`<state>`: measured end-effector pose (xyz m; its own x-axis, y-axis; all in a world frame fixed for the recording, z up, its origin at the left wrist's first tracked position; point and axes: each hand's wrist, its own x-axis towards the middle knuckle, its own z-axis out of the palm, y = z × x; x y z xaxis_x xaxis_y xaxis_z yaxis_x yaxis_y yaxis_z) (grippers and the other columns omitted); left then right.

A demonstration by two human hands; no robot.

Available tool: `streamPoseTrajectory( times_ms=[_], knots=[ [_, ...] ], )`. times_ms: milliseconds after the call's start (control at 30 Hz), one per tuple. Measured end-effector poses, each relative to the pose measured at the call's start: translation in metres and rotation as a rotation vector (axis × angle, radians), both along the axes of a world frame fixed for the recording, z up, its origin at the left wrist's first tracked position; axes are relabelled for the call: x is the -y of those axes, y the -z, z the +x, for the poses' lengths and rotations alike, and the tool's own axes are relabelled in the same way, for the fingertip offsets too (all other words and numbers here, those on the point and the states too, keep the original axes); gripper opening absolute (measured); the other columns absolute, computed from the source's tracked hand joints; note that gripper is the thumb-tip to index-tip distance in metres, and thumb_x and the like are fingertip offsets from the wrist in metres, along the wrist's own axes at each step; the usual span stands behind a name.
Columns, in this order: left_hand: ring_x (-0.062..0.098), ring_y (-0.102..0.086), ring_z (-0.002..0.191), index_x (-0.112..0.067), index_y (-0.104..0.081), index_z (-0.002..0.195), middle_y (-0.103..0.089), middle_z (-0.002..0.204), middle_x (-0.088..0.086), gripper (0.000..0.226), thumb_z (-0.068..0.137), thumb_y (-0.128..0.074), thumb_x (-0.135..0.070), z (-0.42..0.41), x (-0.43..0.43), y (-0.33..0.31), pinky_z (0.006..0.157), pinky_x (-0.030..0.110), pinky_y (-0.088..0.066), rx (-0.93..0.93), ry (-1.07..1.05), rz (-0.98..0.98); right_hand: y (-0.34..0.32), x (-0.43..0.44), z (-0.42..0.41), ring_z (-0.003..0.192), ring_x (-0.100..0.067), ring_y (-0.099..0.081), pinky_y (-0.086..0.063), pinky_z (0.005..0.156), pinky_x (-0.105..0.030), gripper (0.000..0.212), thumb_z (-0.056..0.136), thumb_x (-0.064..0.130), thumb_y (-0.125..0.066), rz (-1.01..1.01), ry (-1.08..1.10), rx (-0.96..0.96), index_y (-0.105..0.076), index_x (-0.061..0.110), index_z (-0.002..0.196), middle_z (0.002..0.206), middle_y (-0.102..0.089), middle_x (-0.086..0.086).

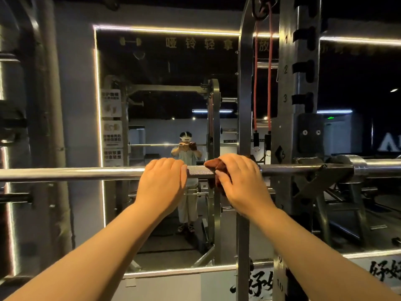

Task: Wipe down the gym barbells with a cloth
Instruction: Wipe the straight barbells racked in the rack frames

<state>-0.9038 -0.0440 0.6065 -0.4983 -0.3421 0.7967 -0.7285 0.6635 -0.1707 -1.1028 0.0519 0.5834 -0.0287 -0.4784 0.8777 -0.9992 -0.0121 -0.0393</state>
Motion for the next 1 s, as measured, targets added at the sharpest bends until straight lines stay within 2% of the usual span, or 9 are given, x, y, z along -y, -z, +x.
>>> streamPoseTrajectory(
  times_ms=[100, 233, 367, 467, 600, 667, 733, 833, 1000],
  knots=[
    [0.017, -0.06, 0.11, -0.022, -0.061, 0.116, -0.066, 0.113, -0.003, 0.03, 0.105, -0.038, -0.038, 0.001, 0.001, -0.001, 0.106, 0.036, -0.044, -0.001, 0.015, 0.022, -0.003, -0.006, -0.012, 0.125, -0.023, -0.053, -0.034, 0.116, -0.045, 0.044, 0.105, 0.048, -0.038, -0.066, 0.122, 0.092, -0.052, 0.022, 0.136, 0.13, -0.061, 0.001],
    [0.018, -0.059, 0.116, -0.021, -0.061, 0.121, -0.066, 0.119, -0.001, 0.034, 0.105, -0.038, -0.04, 0.001, 0.0, 0.001, 0.111, 0.037, -0.041, -0.004, -0.012, 0.004, 0.003, 0.015, 0.024, 0.131, -0.03, -0.049, -0.025, 0.123, -0.051, 0.046, 0.105, 0.044, -0.031, -0.126, 0.193, 0.204, -0.052, 0.016, 0.135, 0.134, -0.059, -0.008],
    [0.021, -0.058, 0.119, -0.018, -0.062, 0.124, -0.066, 0.122, 0.002, 0.043, 0.101, -0.032, -0.04, 0.006, -0.007, -0.001, 0.112, 0.037, -0.035, -0.003, 0.033, 0.047, -0.003, 0.019, 0.039, 0.127, -0.025, -0.049, -0.03, 0.118, -0.042, 0.049, 0.103, 0.05, -0.03, 0.0, 0.021, 0.024, -0.049, 0.02, 0.138, 0.135, -0.056, -0.002],
    [0.021, -0.055, 0.125, -0.017, -0.059, 0.129, -0.064, 0.128, 0.003, 0.033, 0.103, -0.05, -0.034, 0.008, -0.005, -0.003, 0.117, 0.035, -0.029, -0.004, 0.053, 0.12, -0.013, 0.001, 0.011, 0.122, -0.021, -0.054, -0.034, 0.106, -0.032, 0.053, 0.103, 0.055, -0.03, 0.093, -0.044, -0.067, -0.047, 0.025, 0.144, 0.133, -0.06, 0.003],
    [0.013, -0.057, 0.108, -0.023, -0.057, 0.105, -0.06, 0.1, -0.009, 0.021, 0.105, -0.038, -0.031, -0.021, -0.025, -0.016, 0.123, 0.043, -0.024, -0.285, 0.112, 0.192, -0.017, -0.011, 0.001, 0.113, -0.025, -0.059, -0.042, 0.1, -0.043, 0.06, 0.101, 0.061, -0.032, 0.103, 0.102, -0.064, -0.041, 0.026, 0.149, 0.123, -0.065, -0.001],
    [0.009, -0.056, 0.103, -0.027, -0.055, 0.106, -0.056, 0.097, -0.014, 0.027, 0.106, -0.03, -0.036, -0.048, -0.04, -0.021, 0.119, 0.043, -0.031, -0.327, 0.25, 0.173, -0.016, -0.008, 0.007, 0.109, -0.022, -0.056, -0.045, 0.096, -0.039, 0.062, 0.099, 0.048, -0.051, 0.193, -0.007, 0.026, -0.027, 0.026, 0.152, 0.123, -0.061, -0.004],
    [0.011, -0.06, 0.091, -0.026, -0.058, 0.111, -0.061, 0.094, -0.01, 0.039, 0.107, -0.023, -0.043, -0.069, -0.048, -0.018, 0.098, 0.042, -0.047, -0.274, 0.357, 0.231, -0.018, -0.013, 0.0, 0.091, -0.017, -0.058, -0.051, 0.077, -0.034, 0.056, 0.098, 0.039, -0.046, 0.216, -0.171, 0.138, -0.022, 0.029, 0.148, 0.11, -0.062, -0.005],
    [0.018, -0.06, 0.084, -0.026, -0.064, 0.108, -0.062, 0.091, -0.004, 0.044, 0.107, -0.026, -0.05, -0.073, -0.032, -0.007, 0.079, 0.04, -0.048, -0.163, 0.214, 0.139, -0.016, -0.017, -0.024, 0.092, -0.024, -0.06, -0.053, 0.07, -0.039, 0.043, 0.091, 0.036, -0.036, 0.01, -0.268, 0.35, -0.048, 0.026, 0.131, 0.106, -0.063, -0.004],
    [0.017, -0.059, 0.092, -0.022, -0.066, 0.115, -0.064, 0.102, -0.002, 0.036, 0.107, -0.041, -0.046, -0.052, -0.018, -0.004, 0.084, 0.035, -0.043, -0.078, 0.23, 0.028, -0.004, -0.005, -0.038, 0.074, -0.021, -0.054, -0.048, 0.076, -0.041, 0.039, 0.102, 0.037, -0.032, -0.073, 0.074, -0.02, -0.066, 0.018, 0.098, 0.082, -0.061, 0.0]
  ],
)
